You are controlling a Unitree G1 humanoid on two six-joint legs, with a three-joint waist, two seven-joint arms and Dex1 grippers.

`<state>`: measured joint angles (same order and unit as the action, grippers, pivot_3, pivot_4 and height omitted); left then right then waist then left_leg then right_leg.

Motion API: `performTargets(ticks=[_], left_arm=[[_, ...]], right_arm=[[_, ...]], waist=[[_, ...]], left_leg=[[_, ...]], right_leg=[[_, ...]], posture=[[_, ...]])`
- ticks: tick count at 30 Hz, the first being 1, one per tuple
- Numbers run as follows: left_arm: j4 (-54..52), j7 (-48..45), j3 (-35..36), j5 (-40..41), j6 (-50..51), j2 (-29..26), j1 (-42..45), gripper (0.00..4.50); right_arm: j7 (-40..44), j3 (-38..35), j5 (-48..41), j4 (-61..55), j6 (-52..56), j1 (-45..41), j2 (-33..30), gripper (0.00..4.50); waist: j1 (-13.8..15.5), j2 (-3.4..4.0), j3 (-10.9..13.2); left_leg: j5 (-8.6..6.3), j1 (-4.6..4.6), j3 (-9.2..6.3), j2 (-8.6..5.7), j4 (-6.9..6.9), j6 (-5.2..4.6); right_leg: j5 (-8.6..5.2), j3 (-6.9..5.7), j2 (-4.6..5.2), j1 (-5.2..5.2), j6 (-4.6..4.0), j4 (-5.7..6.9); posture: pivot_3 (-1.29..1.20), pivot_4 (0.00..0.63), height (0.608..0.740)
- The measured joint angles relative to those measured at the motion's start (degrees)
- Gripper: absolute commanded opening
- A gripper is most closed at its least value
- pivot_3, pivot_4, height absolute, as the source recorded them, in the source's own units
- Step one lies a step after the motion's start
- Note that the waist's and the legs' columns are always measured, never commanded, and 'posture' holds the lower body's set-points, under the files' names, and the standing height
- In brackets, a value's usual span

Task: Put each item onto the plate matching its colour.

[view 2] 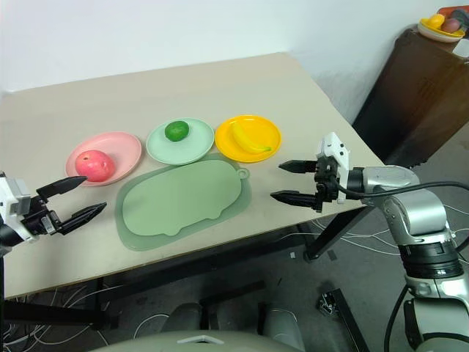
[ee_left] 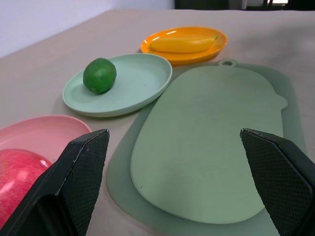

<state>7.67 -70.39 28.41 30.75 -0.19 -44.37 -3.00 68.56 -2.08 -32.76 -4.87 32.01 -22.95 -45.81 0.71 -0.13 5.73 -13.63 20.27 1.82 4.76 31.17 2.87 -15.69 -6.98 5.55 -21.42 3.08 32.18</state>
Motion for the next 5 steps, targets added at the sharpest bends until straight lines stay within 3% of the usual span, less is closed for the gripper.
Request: performTargets(ticks=[5], left_arm=[[2.19,-0.58,2.02,-0.02,-0.81,-0.23,-3.33,4.48]], right_arm=[[1.94,-2.40,1.39,1.88,-5.17,1.53,-1.79,4.50]], waist=[[-0.03,-0.02,0.01]], left_leg=[[0.00,-0.02,0.01,0.00,0.00,0.00]], right_leg=[[0.00,0.00,0.00,0.00,0.00,0.00]], posture=[[0.00,0.150,0.740]])
